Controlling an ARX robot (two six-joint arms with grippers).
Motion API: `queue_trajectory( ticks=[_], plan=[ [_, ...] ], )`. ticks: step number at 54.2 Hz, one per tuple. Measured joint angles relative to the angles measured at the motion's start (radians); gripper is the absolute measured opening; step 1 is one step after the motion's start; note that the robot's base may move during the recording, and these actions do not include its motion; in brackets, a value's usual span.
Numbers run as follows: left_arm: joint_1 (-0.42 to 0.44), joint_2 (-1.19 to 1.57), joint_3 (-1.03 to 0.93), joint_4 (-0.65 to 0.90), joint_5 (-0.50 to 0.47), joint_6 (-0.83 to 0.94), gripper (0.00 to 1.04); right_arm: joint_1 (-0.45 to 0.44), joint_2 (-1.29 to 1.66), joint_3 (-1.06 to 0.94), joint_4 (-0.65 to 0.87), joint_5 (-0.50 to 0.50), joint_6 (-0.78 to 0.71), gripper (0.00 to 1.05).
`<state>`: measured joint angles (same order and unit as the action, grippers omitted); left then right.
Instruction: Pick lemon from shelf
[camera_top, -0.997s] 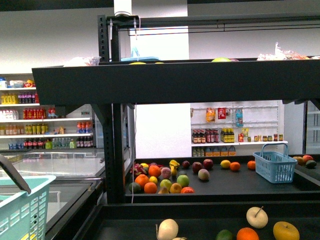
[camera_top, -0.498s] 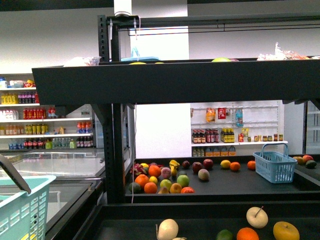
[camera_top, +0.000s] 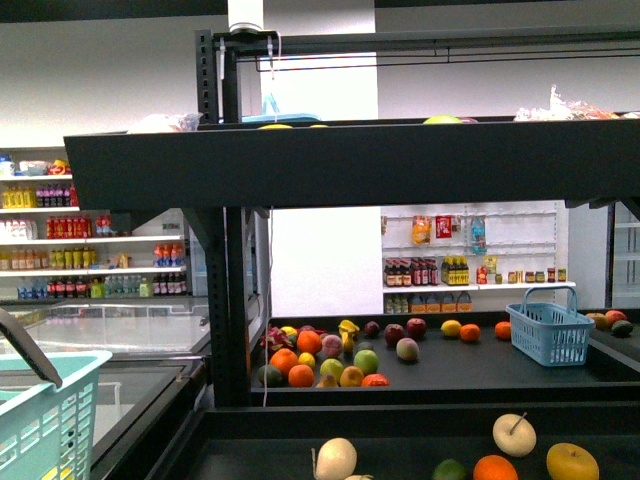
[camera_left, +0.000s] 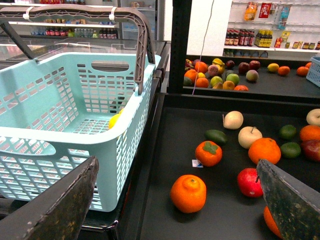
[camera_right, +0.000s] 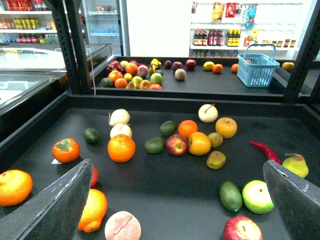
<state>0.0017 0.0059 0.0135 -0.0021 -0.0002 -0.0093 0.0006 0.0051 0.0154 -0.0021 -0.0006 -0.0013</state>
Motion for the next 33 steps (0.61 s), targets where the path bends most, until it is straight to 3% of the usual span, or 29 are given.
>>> queue_trajectory(
  ticks=[33],
  plan=[
    [0.0, 0.0, 0.0, 0.0, 0.0, 0.0, 0.97, 0.0, 0.0, 0.0, 0.0, 0.0, 0.0, 1.02]
  ],
)
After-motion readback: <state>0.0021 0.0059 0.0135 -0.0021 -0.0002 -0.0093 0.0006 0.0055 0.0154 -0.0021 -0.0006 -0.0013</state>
